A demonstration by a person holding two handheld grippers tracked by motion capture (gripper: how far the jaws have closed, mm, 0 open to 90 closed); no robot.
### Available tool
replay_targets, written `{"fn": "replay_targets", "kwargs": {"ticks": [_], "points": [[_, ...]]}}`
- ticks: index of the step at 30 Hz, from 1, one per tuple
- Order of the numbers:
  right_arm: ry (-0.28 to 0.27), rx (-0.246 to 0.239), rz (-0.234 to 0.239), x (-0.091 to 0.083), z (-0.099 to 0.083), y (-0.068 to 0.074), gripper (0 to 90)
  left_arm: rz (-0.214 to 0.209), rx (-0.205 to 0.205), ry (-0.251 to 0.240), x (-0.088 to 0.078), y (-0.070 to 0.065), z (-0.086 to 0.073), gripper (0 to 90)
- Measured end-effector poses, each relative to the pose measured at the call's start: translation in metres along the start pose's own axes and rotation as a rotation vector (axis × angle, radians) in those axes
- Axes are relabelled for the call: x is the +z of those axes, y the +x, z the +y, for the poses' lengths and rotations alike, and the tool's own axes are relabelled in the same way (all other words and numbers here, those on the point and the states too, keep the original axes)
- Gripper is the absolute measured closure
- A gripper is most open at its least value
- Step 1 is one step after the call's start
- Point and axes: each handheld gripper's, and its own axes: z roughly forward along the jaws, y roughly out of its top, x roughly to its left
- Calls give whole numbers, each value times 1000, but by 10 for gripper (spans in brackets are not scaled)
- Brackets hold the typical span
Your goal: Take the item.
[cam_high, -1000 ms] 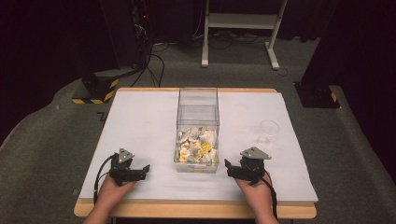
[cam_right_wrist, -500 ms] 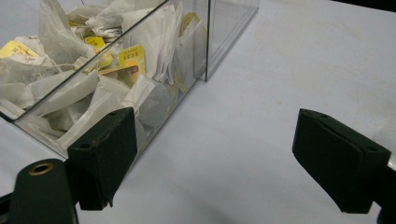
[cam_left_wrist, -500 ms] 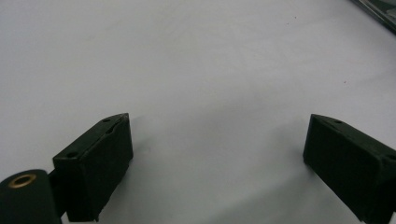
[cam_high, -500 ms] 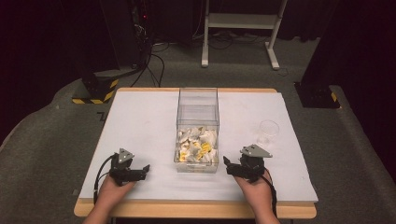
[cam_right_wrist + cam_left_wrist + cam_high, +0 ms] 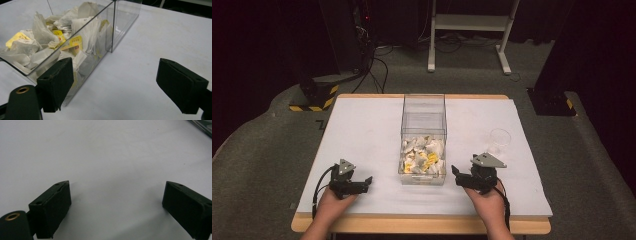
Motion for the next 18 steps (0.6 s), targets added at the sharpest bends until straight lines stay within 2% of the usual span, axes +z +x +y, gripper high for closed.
{"fn": "replay_targets", "kwargs": {"ticks": [9, 18], "points": [[-44, -18, 17, -8, 13, 6, 147, 2, 0, -2, 0, 0, 0, 91], [-56, -39, 43, -6, 24, 15, 148, 1, -1, -2, 0, 0, 0, 92]]}}
